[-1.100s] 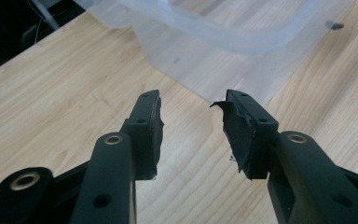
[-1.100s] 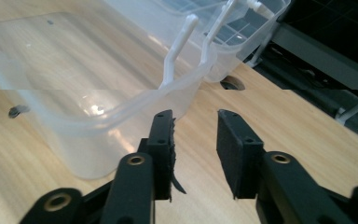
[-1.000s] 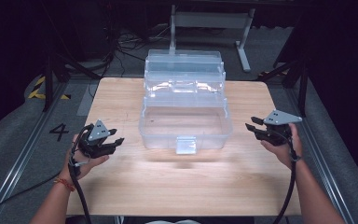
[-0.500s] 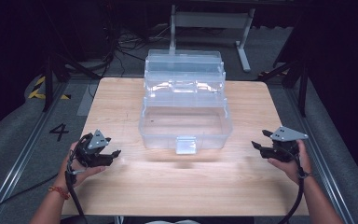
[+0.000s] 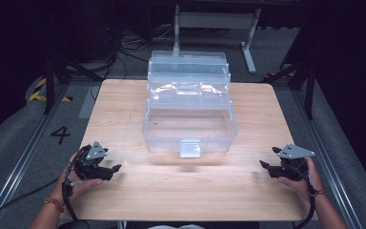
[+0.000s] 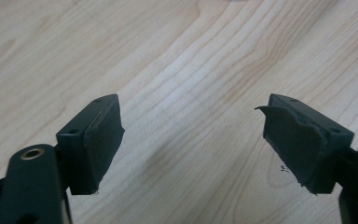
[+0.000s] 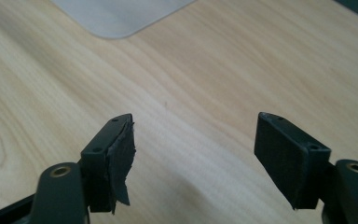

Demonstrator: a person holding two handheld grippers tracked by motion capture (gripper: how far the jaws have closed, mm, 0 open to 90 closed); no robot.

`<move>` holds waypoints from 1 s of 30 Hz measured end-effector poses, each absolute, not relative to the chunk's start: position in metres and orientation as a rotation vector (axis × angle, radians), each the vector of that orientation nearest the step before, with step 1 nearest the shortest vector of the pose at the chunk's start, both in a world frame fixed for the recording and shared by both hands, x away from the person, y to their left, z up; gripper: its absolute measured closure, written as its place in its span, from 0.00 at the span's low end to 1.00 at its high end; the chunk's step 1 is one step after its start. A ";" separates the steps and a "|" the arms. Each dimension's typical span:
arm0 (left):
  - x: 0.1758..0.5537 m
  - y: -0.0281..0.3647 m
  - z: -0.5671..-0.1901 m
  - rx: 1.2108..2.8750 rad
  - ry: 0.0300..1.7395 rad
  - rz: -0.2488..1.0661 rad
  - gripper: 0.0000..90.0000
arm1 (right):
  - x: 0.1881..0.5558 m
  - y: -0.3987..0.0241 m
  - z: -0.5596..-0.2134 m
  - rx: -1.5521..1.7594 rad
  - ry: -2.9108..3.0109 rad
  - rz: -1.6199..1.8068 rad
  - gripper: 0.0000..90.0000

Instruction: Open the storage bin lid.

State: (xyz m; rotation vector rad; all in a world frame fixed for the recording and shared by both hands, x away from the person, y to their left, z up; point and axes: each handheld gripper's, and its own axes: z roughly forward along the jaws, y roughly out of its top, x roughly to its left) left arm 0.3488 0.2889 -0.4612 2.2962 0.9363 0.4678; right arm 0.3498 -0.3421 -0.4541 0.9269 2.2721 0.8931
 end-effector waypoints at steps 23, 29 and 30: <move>0.336 0.300 -0.481 2.221 0.995 0.397 0.15 | 0.331 -0.374 -0.487 1.210 2.263 1.021 0.25; 0.335 0.299 -0.481 2.212 1.015 0.393 0.15 | 0.331 -0.374 -0.487 1.214 2.261 1.020 0.24; 0.335 0.299 -0.481 2.211 1.018 0.394 0.15 | 0.331 -0.374 -0.487 1.213 2.261 1.020 0.24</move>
